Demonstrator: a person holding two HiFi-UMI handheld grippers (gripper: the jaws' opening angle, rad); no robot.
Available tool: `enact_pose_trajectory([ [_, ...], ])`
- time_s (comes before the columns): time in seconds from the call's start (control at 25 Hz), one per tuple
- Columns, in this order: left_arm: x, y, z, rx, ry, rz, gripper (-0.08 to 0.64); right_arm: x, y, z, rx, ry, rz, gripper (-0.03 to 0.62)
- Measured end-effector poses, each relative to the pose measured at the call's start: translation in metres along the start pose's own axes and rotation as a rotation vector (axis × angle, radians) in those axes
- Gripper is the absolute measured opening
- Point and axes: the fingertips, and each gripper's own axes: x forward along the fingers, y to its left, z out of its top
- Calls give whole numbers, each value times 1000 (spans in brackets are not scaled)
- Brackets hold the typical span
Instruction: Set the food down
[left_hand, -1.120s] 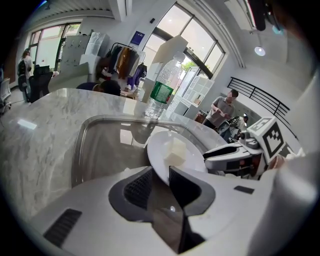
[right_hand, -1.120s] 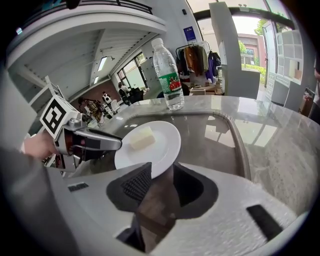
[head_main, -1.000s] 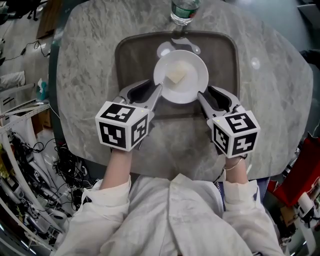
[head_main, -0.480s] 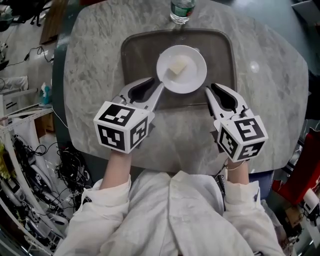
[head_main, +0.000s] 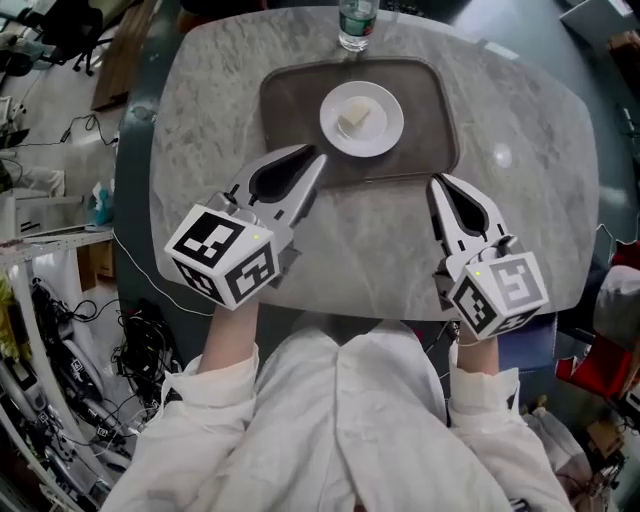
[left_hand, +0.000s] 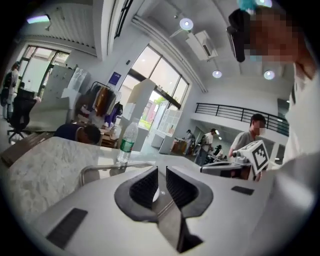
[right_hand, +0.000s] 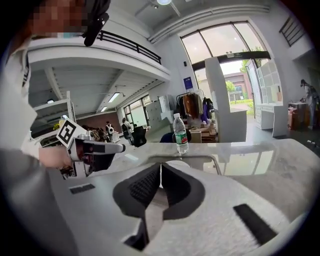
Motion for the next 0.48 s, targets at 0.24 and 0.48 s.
enact_pose_trajectory([
  [0.24, -42, -57, 6, 47, -50, -141, 49, -54, 42, -23, 55, -16, 10, 3],
  [0.48, -82, -105, 12, 31, -136, -260, 44, -94, 69, -13, 4, -41, 10, 3],
])
